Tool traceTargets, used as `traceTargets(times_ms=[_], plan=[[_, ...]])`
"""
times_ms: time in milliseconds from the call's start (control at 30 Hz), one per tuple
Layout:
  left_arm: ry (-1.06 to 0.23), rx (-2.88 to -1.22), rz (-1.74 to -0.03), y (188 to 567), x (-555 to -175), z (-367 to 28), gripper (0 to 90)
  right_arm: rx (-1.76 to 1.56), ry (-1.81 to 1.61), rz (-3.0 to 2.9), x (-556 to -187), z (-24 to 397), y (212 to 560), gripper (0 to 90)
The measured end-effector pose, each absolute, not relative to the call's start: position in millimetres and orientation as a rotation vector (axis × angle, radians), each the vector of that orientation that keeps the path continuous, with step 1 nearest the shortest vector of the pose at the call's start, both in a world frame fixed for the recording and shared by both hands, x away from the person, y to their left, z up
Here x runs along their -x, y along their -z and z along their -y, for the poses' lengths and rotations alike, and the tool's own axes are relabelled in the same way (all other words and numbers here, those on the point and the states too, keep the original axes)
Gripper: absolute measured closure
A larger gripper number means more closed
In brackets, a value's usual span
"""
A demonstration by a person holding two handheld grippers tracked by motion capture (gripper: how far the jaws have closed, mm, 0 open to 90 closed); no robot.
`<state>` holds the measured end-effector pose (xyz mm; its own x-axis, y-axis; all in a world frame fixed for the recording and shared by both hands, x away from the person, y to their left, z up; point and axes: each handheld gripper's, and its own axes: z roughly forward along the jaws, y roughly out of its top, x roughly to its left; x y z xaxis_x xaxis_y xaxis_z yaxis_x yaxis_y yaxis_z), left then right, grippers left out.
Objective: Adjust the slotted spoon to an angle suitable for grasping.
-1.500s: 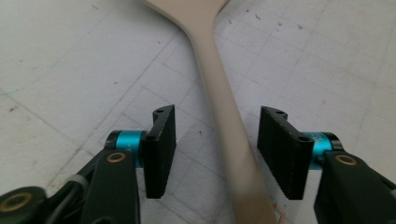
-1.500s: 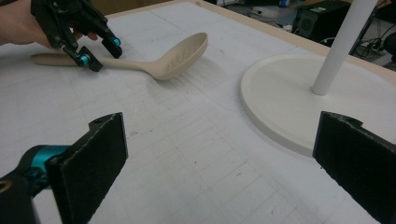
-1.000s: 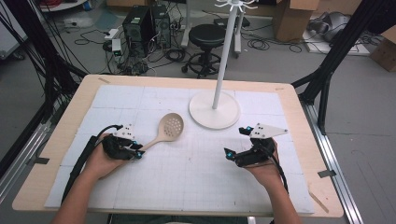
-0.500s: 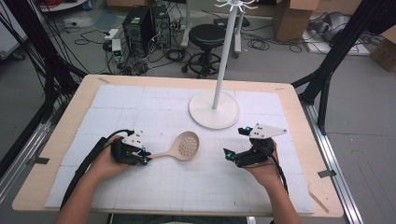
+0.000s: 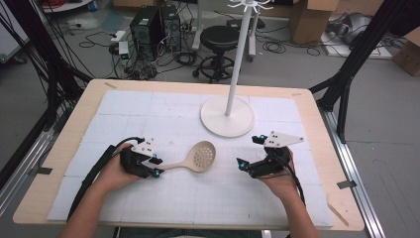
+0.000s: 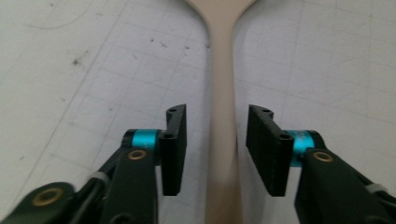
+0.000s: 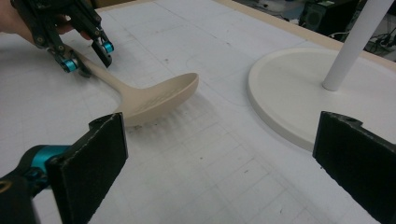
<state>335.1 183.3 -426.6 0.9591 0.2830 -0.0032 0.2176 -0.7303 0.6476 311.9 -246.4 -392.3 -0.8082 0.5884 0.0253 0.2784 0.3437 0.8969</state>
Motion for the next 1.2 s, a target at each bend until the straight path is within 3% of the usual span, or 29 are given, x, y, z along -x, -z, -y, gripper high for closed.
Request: traceTargets(times_ms=[333, 467, 633, 1200], plan=[[-0.047, -2.443, -0.387, 426.4, -332.5, -205.1, 56.3, -0.775, -1.456, -2.302, -312.3, 248.5, 392.8, 1.5], [-0.079, -2.468, -0.329, 429.0, -332.2, -199.3, 73.8, -0.776, -1.463, -2.297, -311.8, 249.6, 392.1, 1.4], [-0.156, -2.458, -0.296, 429.9, -333.6, -194.9, 74.2, -0.778, -1.453, -2.302, -312.3, 249.0, 392.1, 1.5], [-0.13, -2.455, -0.132, 430.5, -360.4, -129.4, 74.3, -0.763, -1.469, -2.296, -313.4, 248.9, 388.6, 1.5]])
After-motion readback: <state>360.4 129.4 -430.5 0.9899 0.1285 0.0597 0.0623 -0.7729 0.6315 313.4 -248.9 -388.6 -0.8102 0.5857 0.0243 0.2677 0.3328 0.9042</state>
